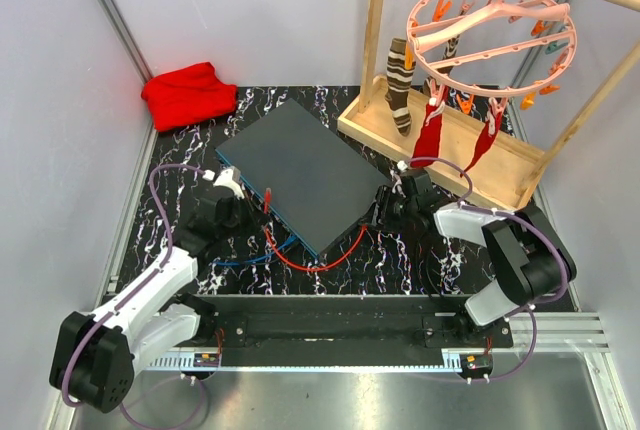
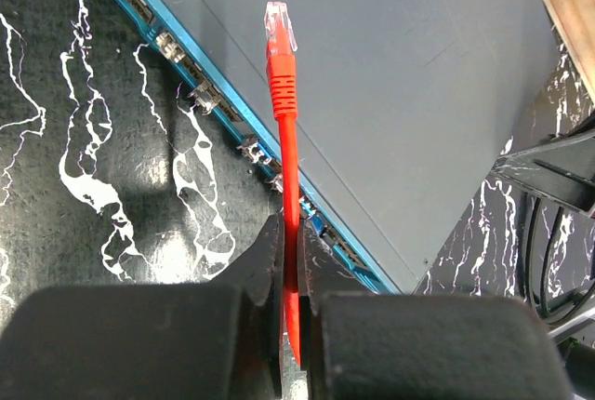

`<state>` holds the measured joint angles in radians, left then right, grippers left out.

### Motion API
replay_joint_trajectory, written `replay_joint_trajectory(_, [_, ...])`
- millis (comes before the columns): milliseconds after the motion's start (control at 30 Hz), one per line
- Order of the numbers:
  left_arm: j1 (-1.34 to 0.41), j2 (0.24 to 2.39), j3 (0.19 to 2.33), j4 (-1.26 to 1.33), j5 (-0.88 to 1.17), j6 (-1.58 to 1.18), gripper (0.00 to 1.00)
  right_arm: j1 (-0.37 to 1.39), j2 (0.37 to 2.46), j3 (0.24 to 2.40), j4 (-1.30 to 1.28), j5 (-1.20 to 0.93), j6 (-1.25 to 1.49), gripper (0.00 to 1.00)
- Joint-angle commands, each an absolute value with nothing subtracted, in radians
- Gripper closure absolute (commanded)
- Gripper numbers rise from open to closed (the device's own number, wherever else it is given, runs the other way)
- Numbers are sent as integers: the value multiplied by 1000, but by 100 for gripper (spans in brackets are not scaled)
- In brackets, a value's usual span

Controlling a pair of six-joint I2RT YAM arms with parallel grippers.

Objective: Insert the plug into the switch port
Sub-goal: Pick up the connector from the center of the board.

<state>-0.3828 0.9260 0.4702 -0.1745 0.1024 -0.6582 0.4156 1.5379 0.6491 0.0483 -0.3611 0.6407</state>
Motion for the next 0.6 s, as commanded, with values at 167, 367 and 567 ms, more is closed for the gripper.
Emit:
replay_joint_trajectory(167, [-368, 937, 477, -139, 120, -634, 100, 391, 1588, 583, 290, -446, 631, 65])
replay_joint_trajectory(367, [-367, 917, 514, -201, 77, -577, 87, 393, 1471, 612, 180, -482, 630, 100])
replay_joint_trajectory(567, [-368, 844, 595, -288, 5, -445, 50, 461, 1322, 687, -76, -393, 742, 100])
